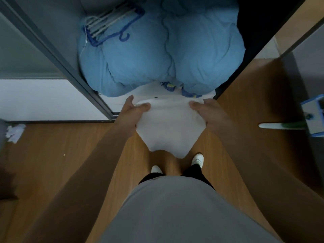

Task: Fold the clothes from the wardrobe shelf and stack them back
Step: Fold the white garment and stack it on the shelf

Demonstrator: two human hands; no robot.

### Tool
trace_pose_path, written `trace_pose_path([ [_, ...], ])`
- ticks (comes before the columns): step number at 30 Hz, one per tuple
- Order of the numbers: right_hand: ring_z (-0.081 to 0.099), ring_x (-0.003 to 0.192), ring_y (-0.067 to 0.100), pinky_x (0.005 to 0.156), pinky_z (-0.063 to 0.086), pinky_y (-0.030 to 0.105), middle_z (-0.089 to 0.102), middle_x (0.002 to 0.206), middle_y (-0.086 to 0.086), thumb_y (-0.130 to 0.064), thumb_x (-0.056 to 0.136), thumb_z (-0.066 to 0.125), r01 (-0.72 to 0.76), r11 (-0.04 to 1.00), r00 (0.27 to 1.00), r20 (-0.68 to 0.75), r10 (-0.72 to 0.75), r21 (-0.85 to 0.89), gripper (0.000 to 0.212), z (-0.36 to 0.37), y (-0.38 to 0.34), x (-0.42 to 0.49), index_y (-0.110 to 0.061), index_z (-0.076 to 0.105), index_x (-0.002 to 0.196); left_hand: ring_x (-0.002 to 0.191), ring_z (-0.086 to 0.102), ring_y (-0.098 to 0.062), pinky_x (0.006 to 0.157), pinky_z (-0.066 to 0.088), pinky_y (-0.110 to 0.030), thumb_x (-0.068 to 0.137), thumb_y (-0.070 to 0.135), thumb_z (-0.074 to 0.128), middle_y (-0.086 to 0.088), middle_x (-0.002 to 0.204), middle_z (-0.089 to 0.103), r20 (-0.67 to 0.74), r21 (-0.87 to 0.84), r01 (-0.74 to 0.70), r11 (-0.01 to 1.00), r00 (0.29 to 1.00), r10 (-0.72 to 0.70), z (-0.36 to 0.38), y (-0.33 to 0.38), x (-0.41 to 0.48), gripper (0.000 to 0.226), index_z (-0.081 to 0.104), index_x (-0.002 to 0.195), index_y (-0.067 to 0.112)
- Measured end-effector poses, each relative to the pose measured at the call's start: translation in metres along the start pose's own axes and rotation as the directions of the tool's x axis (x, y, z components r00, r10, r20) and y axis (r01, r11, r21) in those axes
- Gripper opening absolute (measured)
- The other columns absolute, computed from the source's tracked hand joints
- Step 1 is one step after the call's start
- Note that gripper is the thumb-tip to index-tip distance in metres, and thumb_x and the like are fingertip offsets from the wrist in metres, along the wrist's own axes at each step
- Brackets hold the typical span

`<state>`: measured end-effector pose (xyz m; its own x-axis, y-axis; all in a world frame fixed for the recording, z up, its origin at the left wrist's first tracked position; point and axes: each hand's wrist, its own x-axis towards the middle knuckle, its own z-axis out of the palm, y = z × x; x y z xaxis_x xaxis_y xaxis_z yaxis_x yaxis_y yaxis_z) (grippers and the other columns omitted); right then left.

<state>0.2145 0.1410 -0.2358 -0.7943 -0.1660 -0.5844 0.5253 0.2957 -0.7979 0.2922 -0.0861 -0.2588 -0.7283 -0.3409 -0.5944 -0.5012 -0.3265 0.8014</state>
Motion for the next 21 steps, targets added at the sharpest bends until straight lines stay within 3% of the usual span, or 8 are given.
trace_pose_path([
  [2, 0.066, 0.093, 0.009, 0.069, 0.056, 0.018, 0.065, 0.126, 0.006, -0.028, 0.093, 0.068, 0.053, 0.998, 0.998, -0.045, -0.052, 0.03, 0.041, 0.004, -0.002, 0.0, -0.012, 0.06, 0.13, 0.11, 0.064, -0.02, 0.092, 0.056, -0.036, 0.091, 0.013, 0.068, 0.001, 0.131, 0.06, 0.028, 0.023, 0.005, 1.0, 1.0, -0.006, -0.002, 0.004, 0.0, 0.056, 0.05, 0.143, 0.026],
  [4, 0.06, 0.111, 0.009, 0.086, 0.053, 0.019, 0.056, 0.137, -0.002, -0.033, 0.091, 0.071, 0.148, 0.989, 0.988, -0.054, -0.148, 0.009, 0.054, 0.003, -0.003, 0.003, -0.021, 0.052, 0.14, 0.103, 0.068, -0.022, 0.086, 0.058, -0.033, 0.094, 0.01, 0.063, -0.003, 0.121, 0.069, 0.055, 0.129, 0.0, 0.992, 0.998, -0.007, -0.003, 0.01, -0.003, 0.028, 0.075, 0.111, 0.029],
  [7, 0.053, 0.116, -0.005, 0.088, 0.047, 0.011, 0.051, 0.133, -0.025, -0.043, 0.082, 0.077, 0.33, 0.929, 0.926, 0.25, -0.285, -0.166, 0.058, 0.003, -0.004, -0.002, -0.04, 0.054, 0.135, 0.099, 0.069, -0.021, 0.078, 0.058, -0.028, 0.096, 0.007, 0.057, -0.004, 0.114, 0.073, 0.023, 0.181, 0.018, 0.983, 0.999, -0.022, -0.006, 0.018, -0.004, 0.028, 0.079, 0.088, 0.023],
  [9, 0.046, 0.113, -0.01, 0.091, 0.037, 0.011, 0.045, 0.128, -0.033, -0.047, 0.076, 0.081, 0.467, 0.763, 0.852, 0.458, -0.253, -0.447, 0.069, 0.011, 0.0, -0.006, -0.038, 0.052, 0.138, 0.099, 0.068, -0.023, 0.079, 0.057, -0.031, 0.096, 0.009, 0.058, -0.008, 0.114, 0.072, 0.017, 0.176, 0.096, 0.98, 0.995, -0.101, -0.007, 0.022, -0.002, 0.02, 0.076, 0.094, 0.017],
  [11, 0.047, 0.108, 0.002, 0.088, 0.036, 0.023, 0.051, 0.121, -0.021, -0.038, 0.079, 0.08, 0.56, 0.543, 0.822, 0.498, -0.275, -0.626, 0.065, 0.024, 0.012, -0.005, -0.027, 0.055, 0.137, 0.094, 0.069, -0.025, 0.076, 0.058, -0.034, 0.096, 0.012, 0.061, -0.012, 0.113, 0.071, 0.042, 0.185, 0.193, 0.964, 0.978, -0.204, -0.008, 0.024, 0.0, 0.014, 0.072, 0.105, 0.013],
  [15, 0.057, 0.07, 0.009, 0.055, 0.032, 0.022, 0.055, 0.071, -0.016, -0.036, 0.091, 0.066, 0.528, 0.424, 0.835, 0.359, -0.416, -0.736, 0.018, 0.039, 0.027, -0.005, -0.022, 0.074, 0.099, 0.104, 0.07, -0.026, 0.079, 0.058, -0.036, 0.092, 0.022, 0.068, -0.013, 0.122, 0.07, 0.177, 0.205, 0.246, 0.947, 0.943, -0.283, -0.022, 0.023, 0.001, 0.041, 0.059, 0.13, 0.008],
  [18, 0.05, 0.055, 0.002, 0.052, 0.031, 0.023, 0.05, 0.057, -0.015, -0.036, 0.093, 0.064, 0.509, 0.472, 0.855, 0.36, -0.373, -0.719, 0.029, 0.032, 0.025, -0.003, -0.028, 0.059, 0.065, 0.115, 0.067, -0.017, 0.09, 0.057, -0.032, 0.077, 0.019, 0.079, -0.001, 0.131, 0.065, 0.401, 0.196, 0.13, 0.972, 0.894, -0.2, -0.038, 0.014, 0.001, 0.072, 0.048, 0.142, 0.024],
  [21, 0.048, 0.045, 0.0, 0.046, 0.03, 0.016, 0.048, 0.05, -0.012, -0.029, 0.092, 0.068, 0.515, 0.564, 0.857, 0.397, -0.329, -0.645, 0.044, 0.024, 0.018, -0.002, -0.03, 0.049, 0.052, 0.102, 0.065, 0.008, 0.08, 0.054, -0.014, 0.069, 0.009, 0.088, 0.017, 0.129, 0.057, 0.469, 0.409, -0.096, 0.907, 0.875, -0.119, -0.043, 0.003, -0.002, 0.099, 0.036, 0.148, 0.04],
])
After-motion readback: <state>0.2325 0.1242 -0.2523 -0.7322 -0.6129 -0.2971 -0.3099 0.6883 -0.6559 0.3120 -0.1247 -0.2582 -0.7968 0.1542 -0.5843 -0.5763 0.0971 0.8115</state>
